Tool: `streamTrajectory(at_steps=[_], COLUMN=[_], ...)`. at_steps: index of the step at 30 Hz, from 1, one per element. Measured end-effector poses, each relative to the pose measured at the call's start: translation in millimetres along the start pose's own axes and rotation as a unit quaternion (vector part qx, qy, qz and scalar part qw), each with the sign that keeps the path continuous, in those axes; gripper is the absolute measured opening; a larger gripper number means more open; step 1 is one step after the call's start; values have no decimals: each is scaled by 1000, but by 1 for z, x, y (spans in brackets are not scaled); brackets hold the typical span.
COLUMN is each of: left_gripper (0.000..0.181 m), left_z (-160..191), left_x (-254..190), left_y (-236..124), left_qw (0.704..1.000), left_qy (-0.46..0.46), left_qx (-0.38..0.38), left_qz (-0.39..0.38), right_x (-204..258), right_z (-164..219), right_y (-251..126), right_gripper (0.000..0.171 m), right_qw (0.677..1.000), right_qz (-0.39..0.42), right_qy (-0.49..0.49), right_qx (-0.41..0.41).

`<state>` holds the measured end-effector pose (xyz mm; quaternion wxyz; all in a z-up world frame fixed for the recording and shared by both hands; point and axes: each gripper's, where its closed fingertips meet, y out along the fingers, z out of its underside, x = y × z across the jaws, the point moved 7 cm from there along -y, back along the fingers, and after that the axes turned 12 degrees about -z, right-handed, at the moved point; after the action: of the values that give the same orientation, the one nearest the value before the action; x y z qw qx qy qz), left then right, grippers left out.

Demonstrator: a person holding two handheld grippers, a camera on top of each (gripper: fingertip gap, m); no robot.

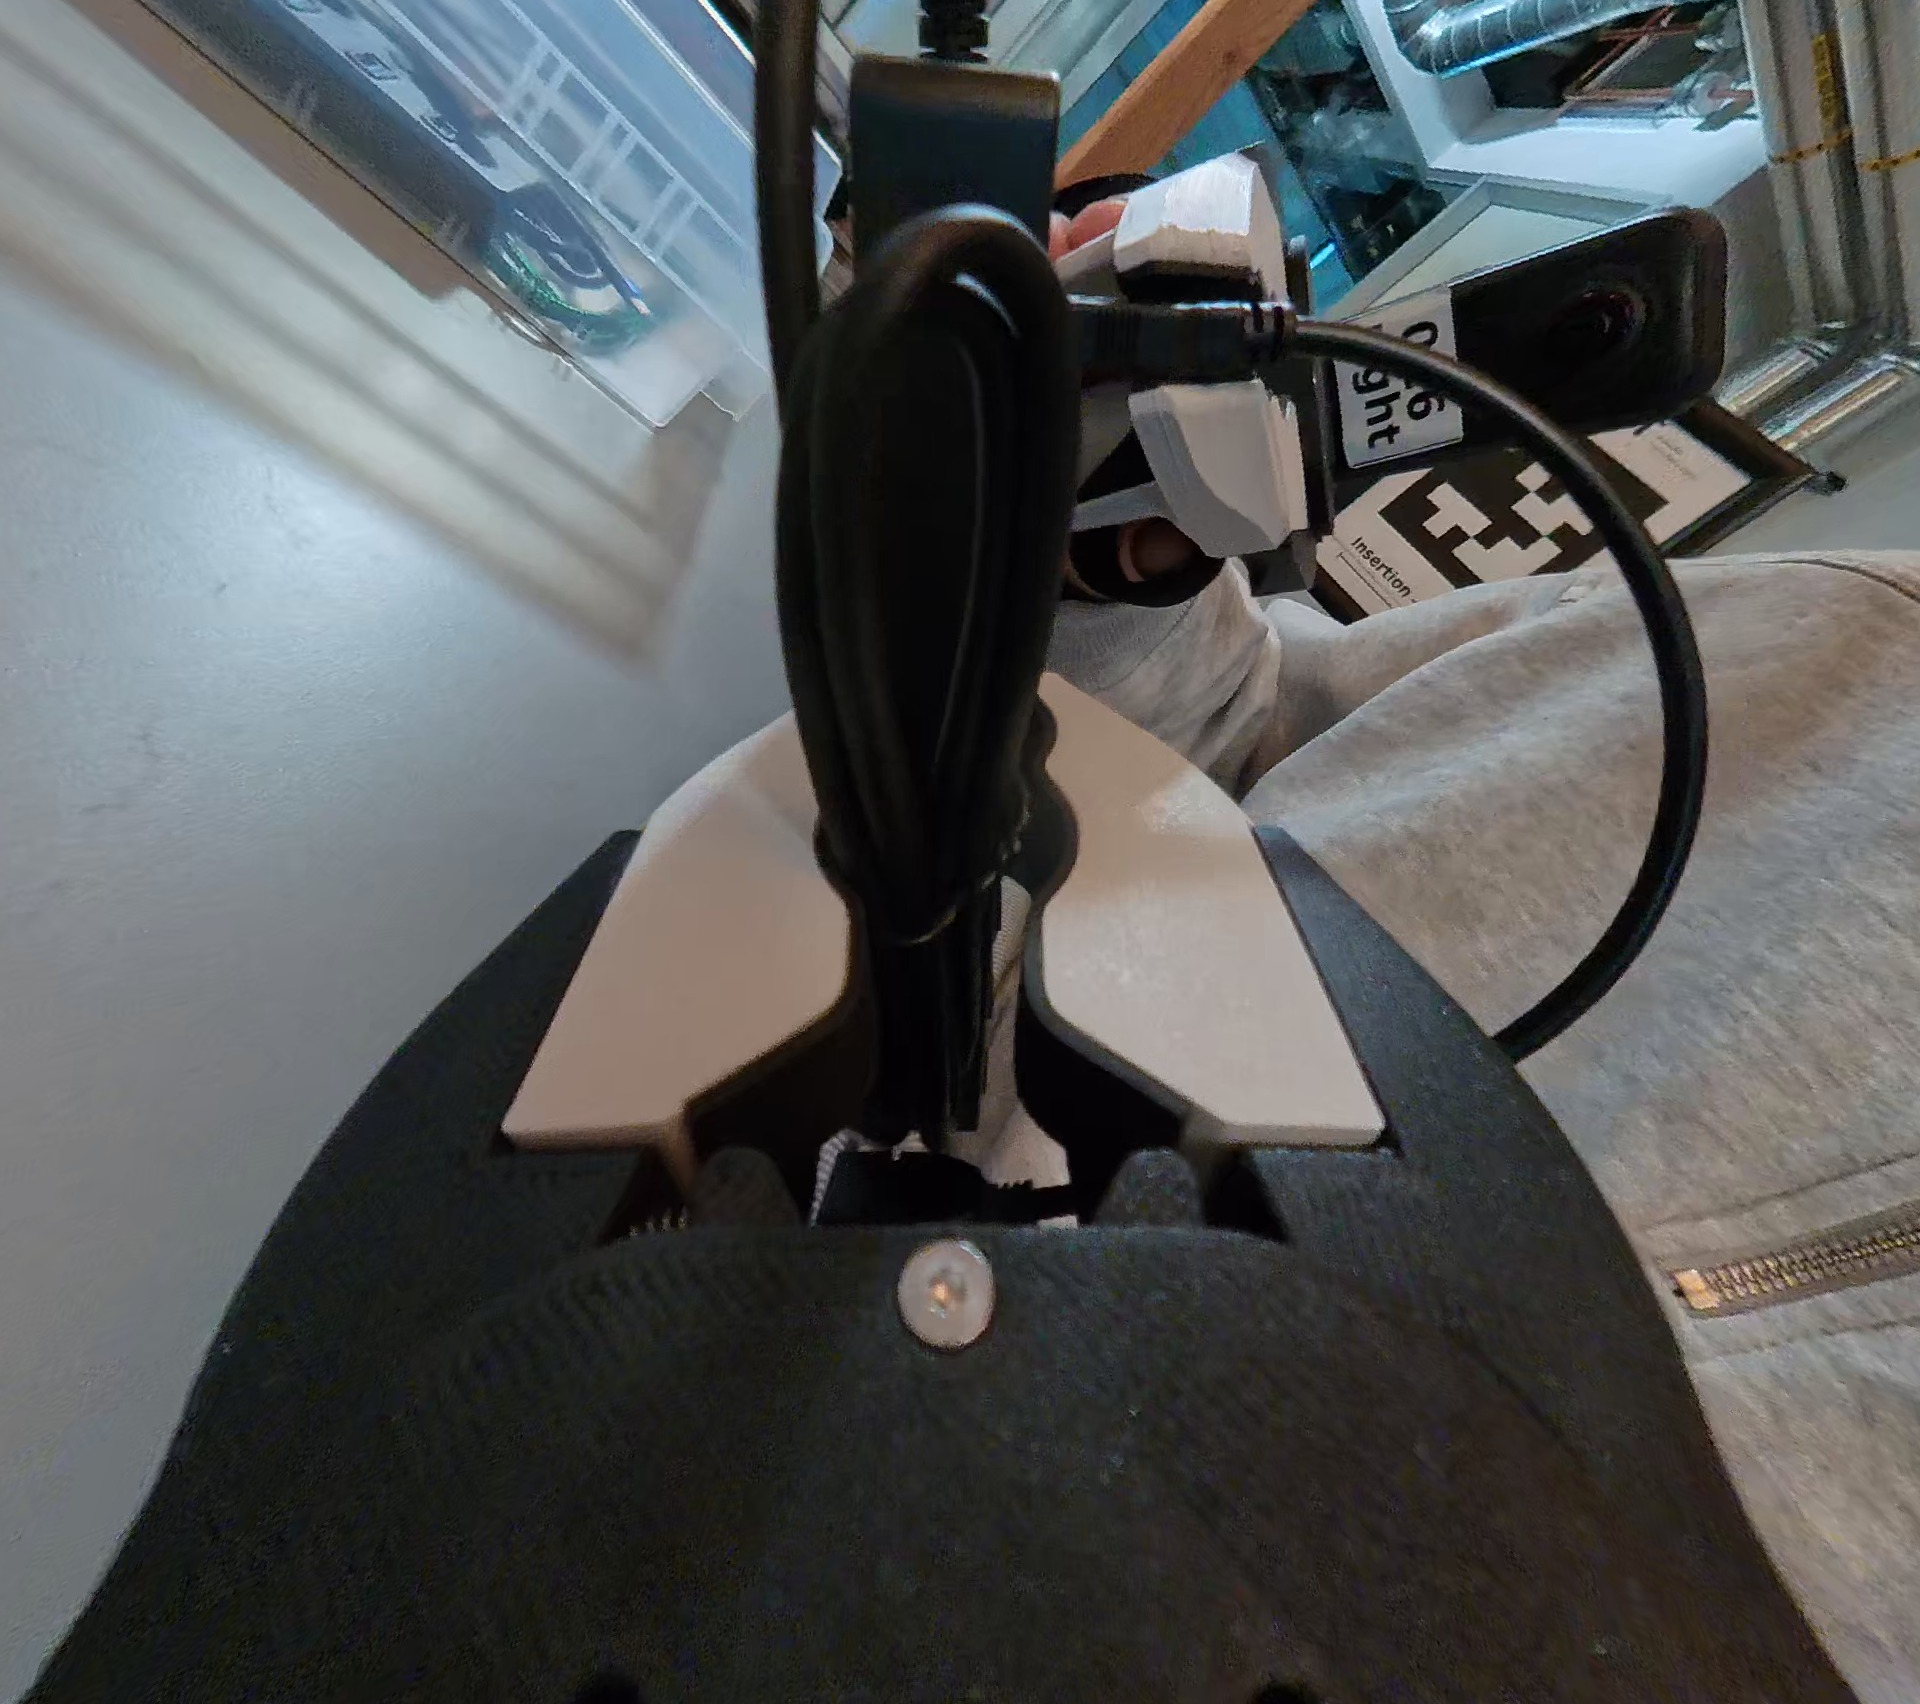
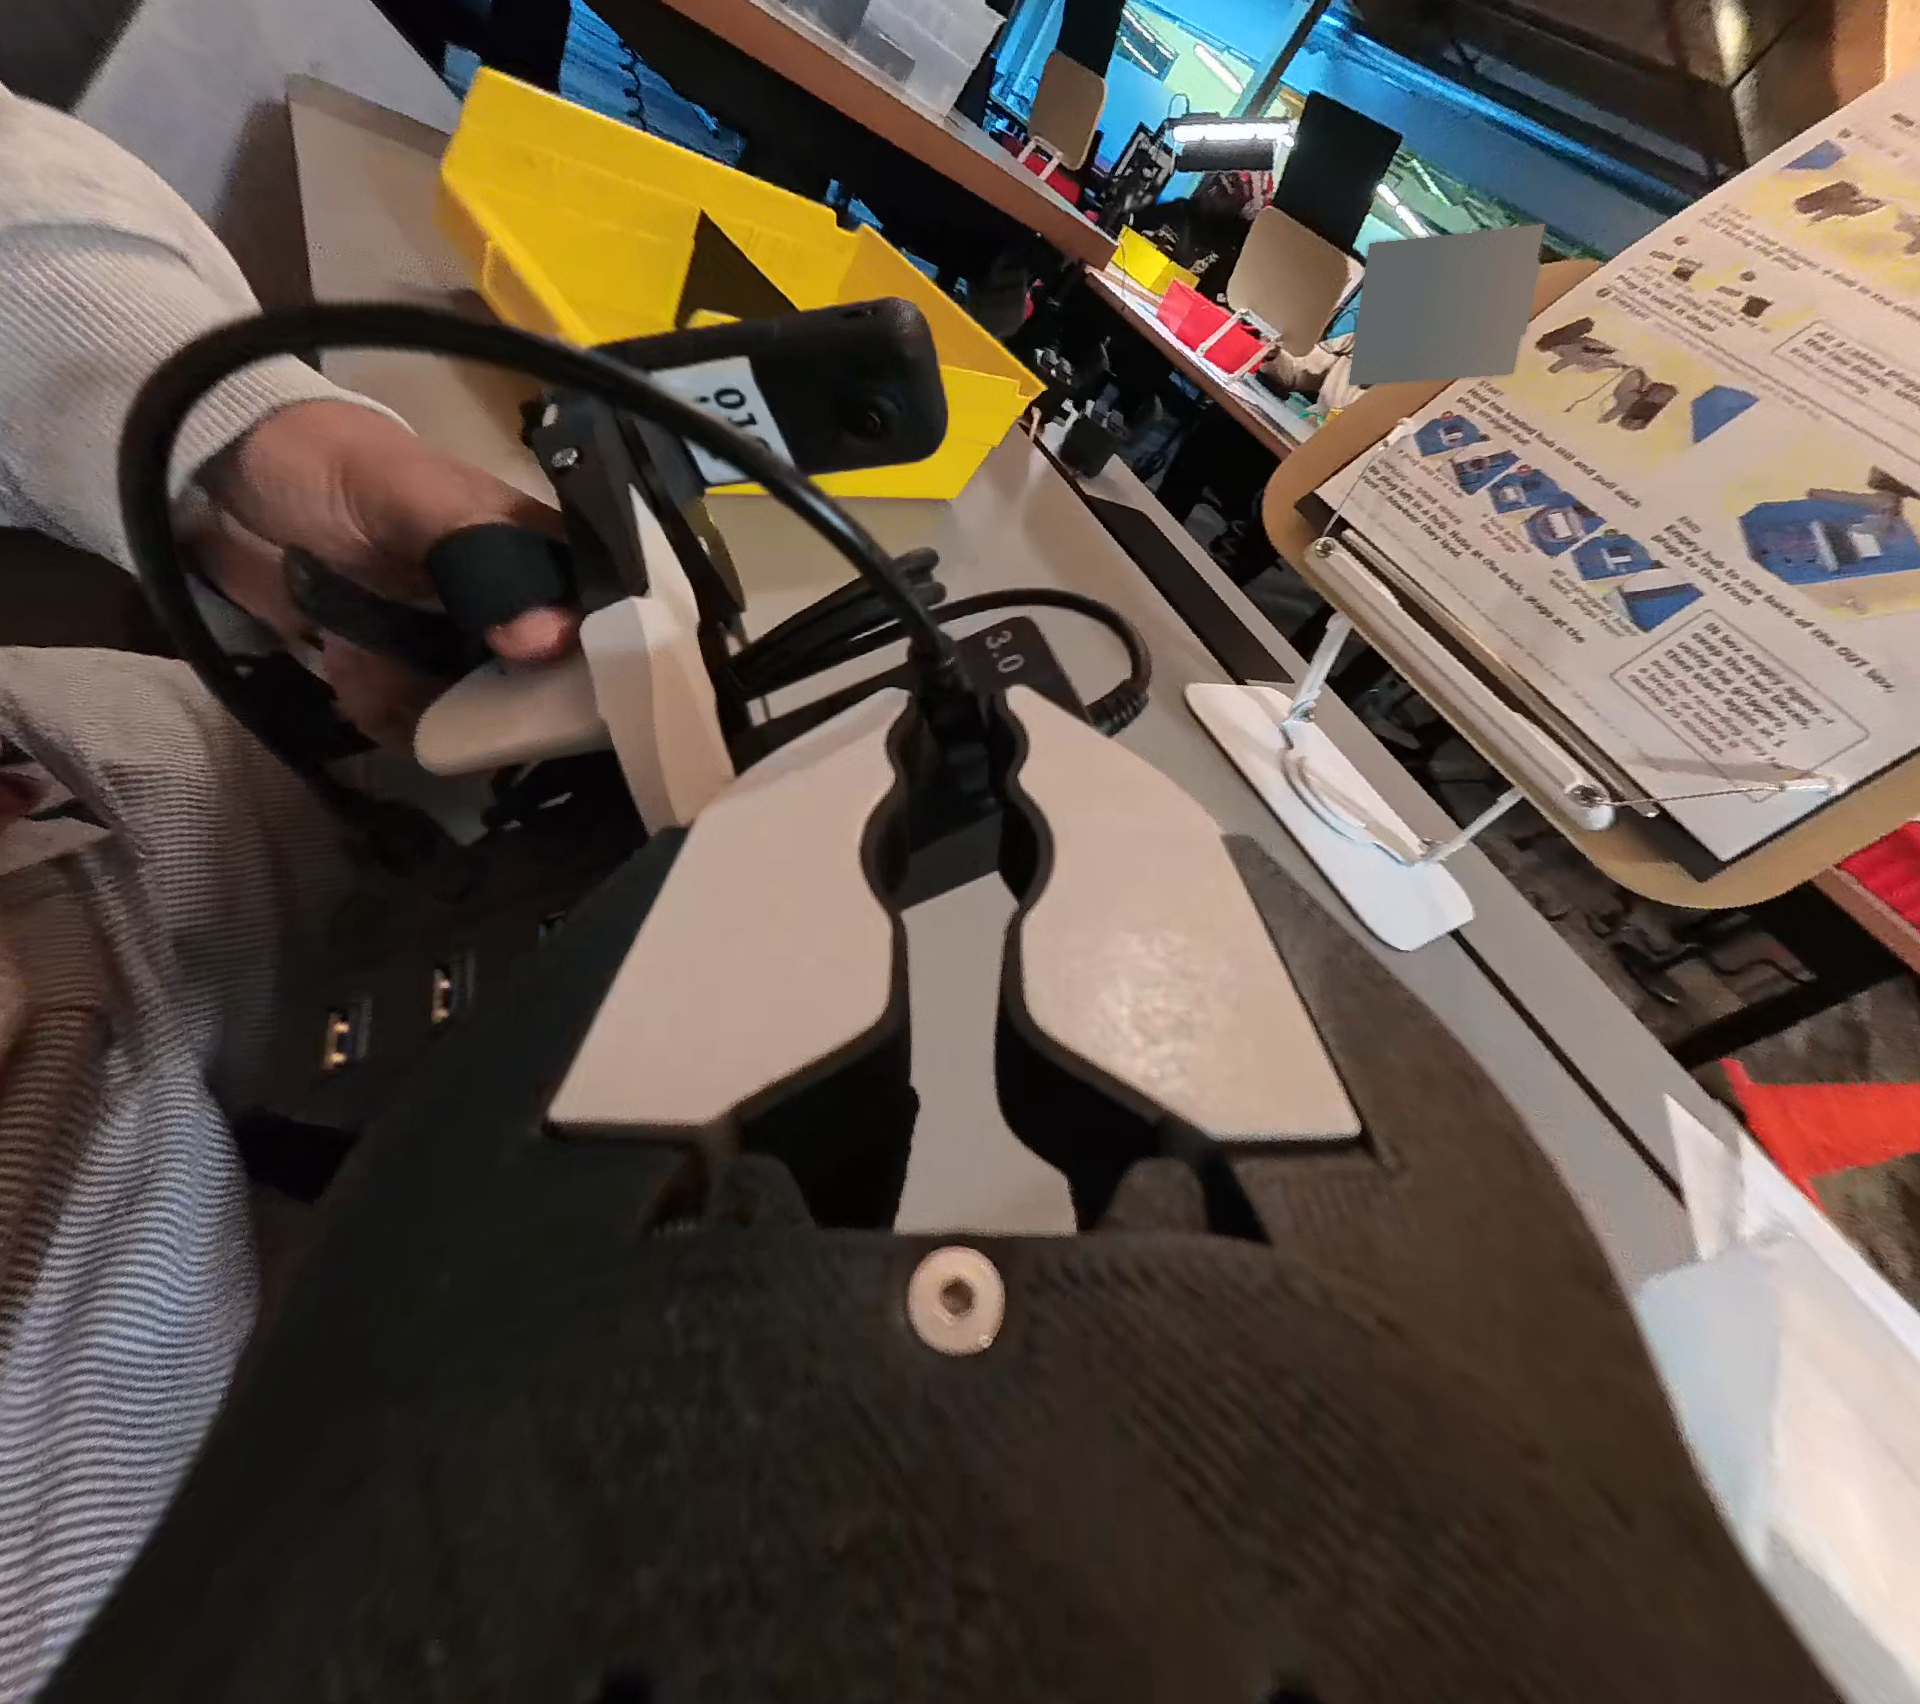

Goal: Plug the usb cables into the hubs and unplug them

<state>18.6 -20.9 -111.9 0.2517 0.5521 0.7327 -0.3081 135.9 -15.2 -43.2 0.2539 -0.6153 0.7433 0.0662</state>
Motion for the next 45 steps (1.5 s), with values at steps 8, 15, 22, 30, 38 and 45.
streamTrajectory(at_steps=[8, 15, 22, 30, 38, 45], left_gripper=[28, 28, 29, 28, 29, 28], left_z=[-5, -9, -11, -12, -31, -21], left_x=[1, 1, -4, 4, -7, 9], left_y=[-4, -4, -3, -1, -16, -18], left_qw=[999, 999, 998, 995, 995, 989], left_qy=[-14, -21, -46, -70, -27, -110], left_qx=[-30, -34, -40, -42, -83, -98], left_qz=[7, -32, -35, -60, -47, -13], right_x=[9, 7, 5, 5, -58, -116], right_z=[-2, -4, -7, -28, -34, 7], right_y=[6, 6, 3, -7, -76, -157], right_gripper=[13, 12, 12, 10, 9, 9], right_qw=[1000, 1000, 999, 984, 948, 911], right_qz=[-27, -4, 2, -54, 39, 256], right_qy=[14, 31, 42, 93, 209, 275], right_qx=[-6, -6, -26, -143, -236, -171])
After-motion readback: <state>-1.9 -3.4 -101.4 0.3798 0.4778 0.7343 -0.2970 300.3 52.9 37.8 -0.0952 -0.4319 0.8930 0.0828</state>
